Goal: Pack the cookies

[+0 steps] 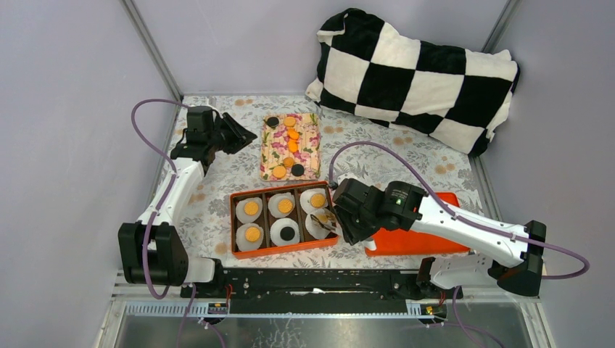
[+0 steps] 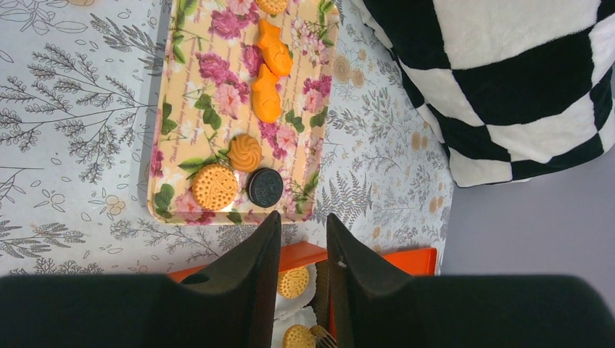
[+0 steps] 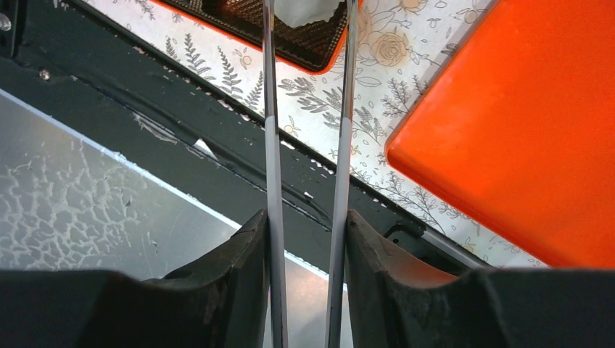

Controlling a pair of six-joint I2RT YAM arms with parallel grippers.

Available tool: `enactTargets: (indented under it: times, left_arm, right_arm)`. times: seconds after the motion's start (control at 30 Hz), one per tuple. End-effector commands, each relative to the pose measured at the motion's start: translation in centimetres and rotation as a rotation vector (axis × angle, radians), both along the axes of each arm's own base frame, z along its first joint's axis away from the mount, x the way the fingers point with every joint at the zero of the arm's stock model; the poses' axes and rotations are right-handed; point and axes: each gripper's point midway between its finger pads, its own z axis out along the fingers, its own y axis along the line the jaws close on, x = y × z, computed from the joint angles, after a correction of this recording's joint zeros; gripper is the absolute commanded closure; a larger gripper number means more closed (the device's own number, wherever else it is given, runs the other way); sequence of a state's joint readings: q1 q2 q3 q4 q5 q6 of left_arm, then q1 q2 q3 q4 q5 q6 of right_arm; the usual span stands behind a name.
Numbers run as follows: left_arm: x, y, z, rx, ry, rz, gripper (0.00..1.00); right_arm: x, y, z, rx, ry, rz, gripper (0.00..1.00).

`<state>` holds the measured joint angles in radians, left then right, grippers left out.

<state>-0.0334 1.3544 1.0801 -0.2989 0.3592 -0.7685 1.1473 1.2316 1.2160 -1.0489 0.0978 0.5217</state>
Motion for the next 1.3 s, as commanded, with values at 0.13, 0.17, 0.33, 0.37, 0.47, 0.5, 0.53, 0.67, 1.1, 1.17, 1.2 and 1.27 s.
enactTargets:
  times: [0.13, 0.17, 0.33, 0.37, 0.47, 0.5, 0.53, 0.67, 1.1, 1.17, 1.2, 1.27]
  left_arm:
    - [-0.1, -0.5, 1.2, 0.005, -0.06, -0.029, 0.64]
    - [-0.1, -0.6, 1.1, 0.001, -0.059, -0.035, 0.64]
    - [0.1, -1.2, 0.7, -0.022, -0.05, -0.063, 0.64]
    - [0.1, -1.2, 0.6, -0.023, -0.05, -0.066, 0.64]
    - [0.0, -1.2, 0.5, -0.022, -0.05, -0.069, 0.64]
    - [0.0, -1.2, 0.6, -0.021, -0.053, -0.071, 0.63]
    - [0.0, -1.3, 0.7, -0.021, -0.056, -0.073, 0.63]
    - [-0.1, -1.3, 0.9, -0.02, -0.064, -0.078, 0.63]
    - [0.0, -1.4, 1.6, -0.021, -0.085, -0.084, 0.62]
    - [0.0, -1.4, 1.8, -0.022, -0.089, -0.083, 0.62]
    - [0.1, -1.5, 1.8, -0.021, -0.091, -0.083, 0.62]
    - [0.1, -1.6, 1.8, -0.015, -0.092, -0.08, 0.63]
  right_arm:
    - [1.2, 0.0, 1.1, 0.001, -0.067, -0.04, 0.67]
    - [1.2, 0.1, 1.1, 0.001, -0.069, -0.039, 0.63]
    - [1.2, 0.2, 1.3, 0.006, -0.068, -0.035, 0.6]
    - [1.2, 0.2, 1.4, 0.009, -0.067, -0.035, 0.6]
    - [1.2, 0.2, 1.6, 0.015, -0.068, -0.035, 0.56]
    - [1.2, 0.3, 1.6, 0.016, -0.071, -0.035, 0.55]
    - [1.2, 0.2, 1.6, 0.016, -0.071, -0.035, 0.54]
    - [1.2, 0.3, 1.7, 0.016, -0.067, -0.032, 0.52]
    - [4.1, 1.2, 7.3, 0.131, -0.243, -0.09, 0.96]
    - [5.6, 0.8, 8.9, 0.124, -0.326, -0.134, 0.97]
    - [6.6, 0.4, 9.3, 0.098, -0.374, -0.164, 0.97]
    - [9.0, -0.6, 9.5, 0.01, -0.476, -0.222, 0.97]
